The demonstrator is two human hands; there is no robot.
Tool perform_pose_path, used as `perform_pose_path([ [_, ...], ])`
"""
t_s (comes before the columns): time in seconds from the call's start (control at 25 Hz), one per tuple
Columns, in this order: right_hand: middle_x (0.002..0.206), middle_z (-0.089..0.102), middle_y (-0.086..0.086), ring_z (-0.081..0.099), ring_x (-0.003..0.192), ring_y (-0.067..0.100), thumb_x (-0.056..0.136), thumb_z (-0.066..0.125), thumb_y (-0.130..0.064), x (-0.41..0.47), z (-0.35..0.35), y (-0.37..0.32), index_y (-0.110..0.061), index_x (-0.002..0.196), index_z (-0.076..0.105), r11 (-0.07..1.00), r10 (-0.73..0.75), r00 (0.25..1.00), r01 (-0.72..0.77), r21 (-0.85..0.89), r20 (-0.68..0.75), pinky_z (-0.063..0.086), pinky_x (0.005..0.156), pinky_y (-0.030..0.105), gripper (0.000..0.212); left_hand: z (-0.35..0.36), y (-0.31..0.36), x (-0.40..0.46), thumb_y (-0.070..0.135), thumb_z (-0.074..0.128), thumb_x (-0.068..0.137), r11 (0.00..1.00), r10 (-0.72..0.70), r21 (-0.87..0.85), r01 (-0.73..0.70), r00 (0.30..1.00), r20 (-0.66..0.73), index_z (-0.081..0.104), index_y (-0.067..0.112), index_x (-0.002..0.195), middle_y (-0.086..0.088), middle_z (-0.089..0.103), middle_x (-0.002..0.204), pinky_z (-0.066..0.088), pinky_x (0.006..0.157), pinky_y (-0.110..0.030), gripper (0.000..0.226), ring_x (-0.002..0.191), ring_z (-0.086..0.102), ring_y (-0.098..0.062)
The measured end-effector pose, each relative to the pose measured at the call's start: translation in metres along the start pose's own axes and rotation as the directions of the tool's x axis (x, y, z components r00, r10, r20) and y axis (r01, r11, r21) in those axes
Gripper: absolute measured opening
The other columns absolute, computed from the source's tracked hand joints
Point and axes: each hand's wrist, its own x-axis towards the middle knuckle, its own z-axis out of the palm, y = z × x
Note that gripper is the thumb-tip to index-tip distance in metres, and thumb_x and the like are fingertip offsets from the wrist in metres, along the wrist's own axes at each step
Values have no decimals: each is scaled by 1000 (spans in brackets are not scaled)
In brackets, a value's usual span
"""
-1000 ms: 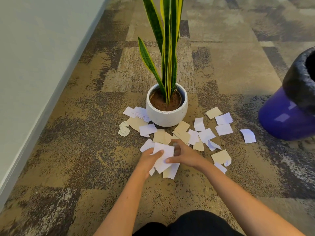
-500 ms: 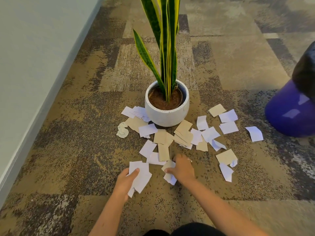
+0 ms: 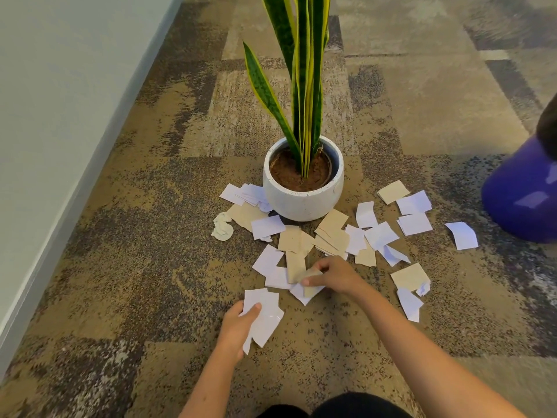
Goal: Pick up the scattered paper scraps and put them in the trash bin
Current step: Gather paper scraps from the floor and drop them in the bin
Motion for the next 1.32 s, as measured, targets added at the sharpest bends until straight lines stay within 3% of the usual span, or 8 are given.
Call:
perform_pose_path([
  [0.16, 67, 40, 5, 40, 70, 19, 75, 77, -18, 17, 18, -9, -13, 53, 48, 987, -103, 982, 82, -135, -156, 22, 54, 27, 36, 4, -1, -3, 14, 56, 94, 1000, 9, -23, -9, 1000, 6, 61, 14, 100, -9, 69, 96, 49, 61, -32, 8, 82, 65, -25],
  [0.24, 87, 49, 8, 51, 86, 26, 82, 69, -17, 22, 27, -8, -11, 79, 65, 973, -80, 968, 23, -231, -239, 32, 63, 25, 8, 5, -2, -3, 14, 56, 95, 1000, 20, -17, -20, 1000, 12, 60, 13, 105, -10, 69, 98, 50, 63, -33, 11, 84, 64, -25],
  [0.32, 105, 58, 16, 58, 98, 32, 86, 62, -11, 25, 32, -1, 1, 102, 66, 973, -62, 955, -6, -231, -289, 38, 71, 27, 20, 4, -3, -3, 14, 56, 95, 999, 27, -19, -27, 1000, 14, 60, 12, 106, -10, 69, 98, 50, 65, -33, 13, 84, 64, -25],
  [0.76, 110, 56, 4, 56, 106, 30, 85, 65, -5, -25, -11, 3, -27, 91, 61, 851, 149, 932, 50, 522, -331, 61, 69, 41, 23, 41, 47, -12, 17, 50, 97, 978, 33, -207, -6, 991, 130, 63, 18, 104, -5, 72, 97, 53, 69, -35, 14, 88, 67, -24],
  [0.96, 118, 64, 9, 60, 105, 28, 90, 58, -12, -57, -44, -19, -18, 87, 72, 804, 189, 902, 85, 589, -389, 59, 81, 43, 16, 118, 107, -46, 19, 49, 98, 951, 219, -263, -161, 953, 208, 58, 23, 111, -4, 68, 110, 53, 71, -36, 16, 97, 64, -24],
  [1.08, 97, 73, 7, 64, 87, 23, 96, 48, -22, -76, -70, -42, -20, 85, 73, 699, 157, 908, 176, 693, -389, 55, 71, 36, 28, 156, 139, -69, 17, 49, 98, 936, 287, -264, -233, 939, 191, 55, 16, 123, -7, 63, 121, 51, 93, -46, 26, 110, 60, -28],
  [1.2, 82, 75, -11, 70, 83, 12, 90, 52, -53, -92, -97, -60, -30, 84, 72, 542, 107, 918, 268, 797, -381, 57, 73, 37, 31, 184, 164, -88, 17, 47, 99, 928, 351, -198, -317, 920, 172, 55, 13, 125, -10, 63, 122, 51, 88, -39, 28, 106, 60, -28],
  [1.32, 93, 77, -9, 73, 89, 11, 74, 70, -55, -102, -112, -68, -32, 92, 75, 658, -62, 896, 368, 657, -440, 57, 83, 43, 29, 203, 183, -97, 17, 45, 100, 934, 330, -219, -282, 916, 228, 52, 9, 131, -16, 61, 126, 51, 78, -35, 33, 102, 59, -30],
])
